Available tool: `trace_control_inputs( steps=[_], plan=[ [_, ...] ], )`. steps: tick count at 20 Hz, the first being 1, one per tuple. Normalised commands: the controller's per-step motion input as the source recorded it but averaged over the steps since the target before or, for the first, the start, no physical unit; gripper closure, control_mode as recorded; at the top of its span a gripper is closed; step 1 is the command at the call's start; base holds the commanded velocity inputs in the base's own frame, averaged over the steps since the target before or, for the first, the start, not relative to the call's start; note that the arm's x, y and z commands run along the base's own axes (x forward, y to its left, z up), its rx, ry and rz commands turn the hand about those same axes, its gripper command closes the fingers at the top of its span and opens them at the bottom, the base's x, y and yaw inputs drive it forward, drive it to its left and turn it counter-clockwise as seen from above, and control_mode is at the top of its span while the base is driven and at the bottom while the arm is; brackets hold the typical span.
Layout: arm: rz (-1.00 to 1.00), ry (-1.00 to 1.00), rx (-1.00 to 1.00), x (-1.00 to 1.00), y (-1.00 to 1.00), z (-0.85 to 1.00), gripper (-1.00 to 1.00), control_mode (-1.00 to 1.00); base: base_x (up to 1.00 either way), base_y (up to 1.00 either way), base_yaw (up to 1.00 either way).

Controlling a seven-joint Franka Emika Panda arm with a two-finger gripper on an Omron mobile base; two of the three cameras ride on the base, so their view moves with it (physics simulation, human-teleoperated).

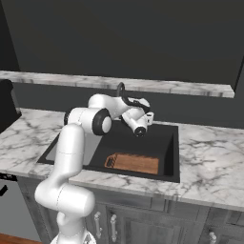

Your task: Turn on the sink faucet with hot water and rinse the cutting board for ten seconds, then turn off the faucet. Push the cutting board to reach the water if necessary.

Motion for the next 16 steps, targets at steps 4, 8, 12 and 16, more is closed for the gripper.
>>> trace_control_inputs(
  steps=[4, 8, 12, 16],
  plan=[
    [0.00, 0.00, 0.04, -0.46, -0.81, 0.00, 1.00, -1.00, 0.00, 0.00, 0.00],
    [0.00, 0.00, 0.04, -0.42, -0.79, 0.00, 1.00, -1.00, 0.00, 0.00, 0.00],
    [0.00, 0.00, 0.04, -0.33, -0.79, 0.00, 1.00, -1.00, 0.00, 0.00, 0.00],
    [0.00, 0.00, 0.05, -0.20, -0.84, 0.00, 1.00, -1.00, 0.00, 0.00, 0.00]
  ],
)
